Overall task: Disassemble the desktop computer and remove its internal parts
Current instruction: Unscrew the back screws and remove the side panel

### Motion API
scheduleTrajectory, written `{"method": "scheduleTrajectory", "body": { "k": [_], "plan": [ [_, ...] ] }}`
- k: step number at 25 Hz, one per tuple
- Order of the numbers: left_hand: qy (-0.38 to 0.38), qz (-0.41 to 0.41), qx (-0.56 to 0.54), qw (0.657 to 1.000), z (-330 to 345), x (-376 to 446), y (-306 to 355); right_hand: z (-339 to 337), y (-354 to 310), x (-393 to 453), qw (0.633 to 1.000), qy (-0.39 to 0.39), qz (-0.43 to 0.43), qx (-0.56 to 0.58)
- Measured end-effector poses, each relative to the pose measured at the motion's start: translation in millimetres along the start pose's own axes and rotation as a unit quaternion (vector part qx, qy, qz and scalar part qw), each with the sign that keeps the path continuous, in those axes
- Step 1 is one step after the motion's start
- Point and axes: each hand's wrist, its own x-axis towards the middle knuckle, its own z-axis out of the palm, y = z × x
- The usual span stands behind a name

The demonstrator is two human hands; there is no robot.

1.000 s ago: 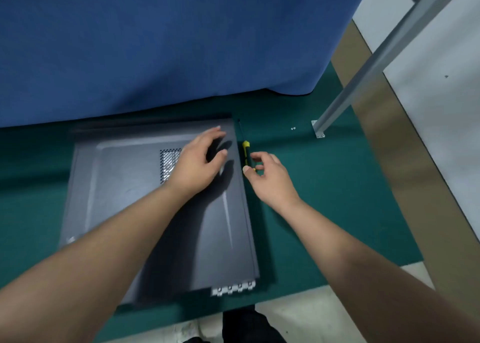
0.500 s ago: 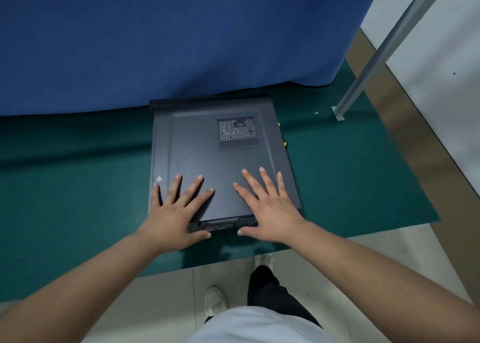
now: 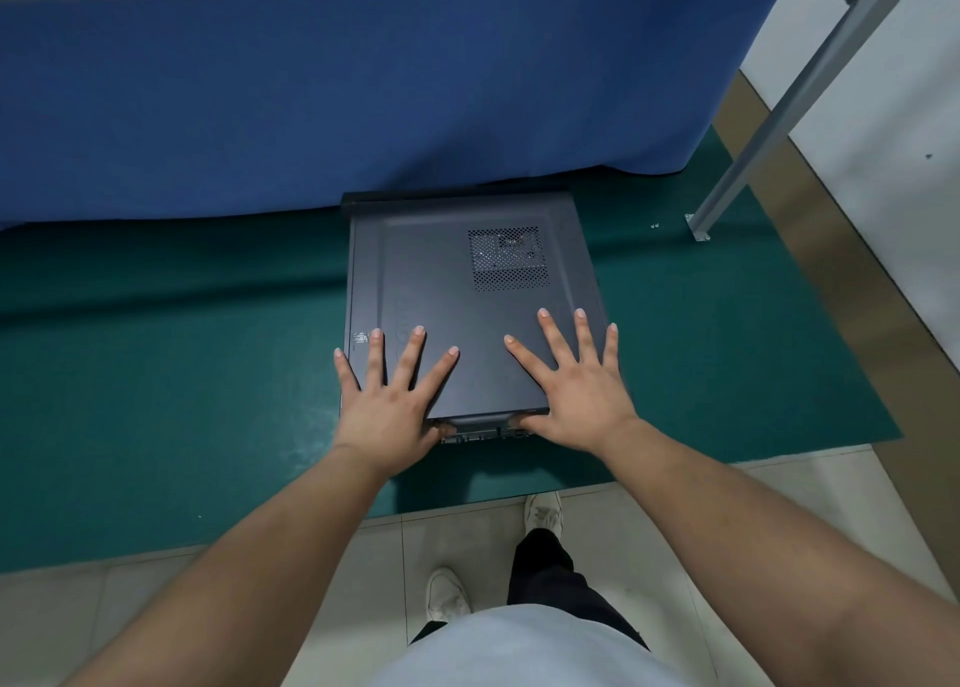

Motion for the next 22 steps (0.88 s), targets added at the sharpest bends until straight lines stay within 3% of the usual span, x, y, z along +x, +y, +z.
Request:
{"method": "scheduleTrajectory", "body": {
  "k": [6, 16, 19, 22],
  "plan": [
    [0.018, -0.007, 0.014, 1.000, 4.8, -9.6, 7.1, 5.7, -5.2, -10.4, 1.000, 0.019, 0.005, -0.008],
    [-0.056, -0.036, -0.045, 0.997, -39.1, -3.6, 0.5, -28.6, -4.4, -10.1, 0.998, -0.046, -0.022, -0.019],
    [-0.052, -0.035, -0.081, 0.995, -60.0, -4.2, -9.1, -52.9, 1.1, -9.8, 0.999, -0.030, -0.028, -0.018],
    [-0.029, -0.040, -0.109, 0.993, -81.6, -2.7, -14.8, -82.5, 27.3, -13.3, 0.996, -0.010, -0.023, 0.091]
  ]
}}
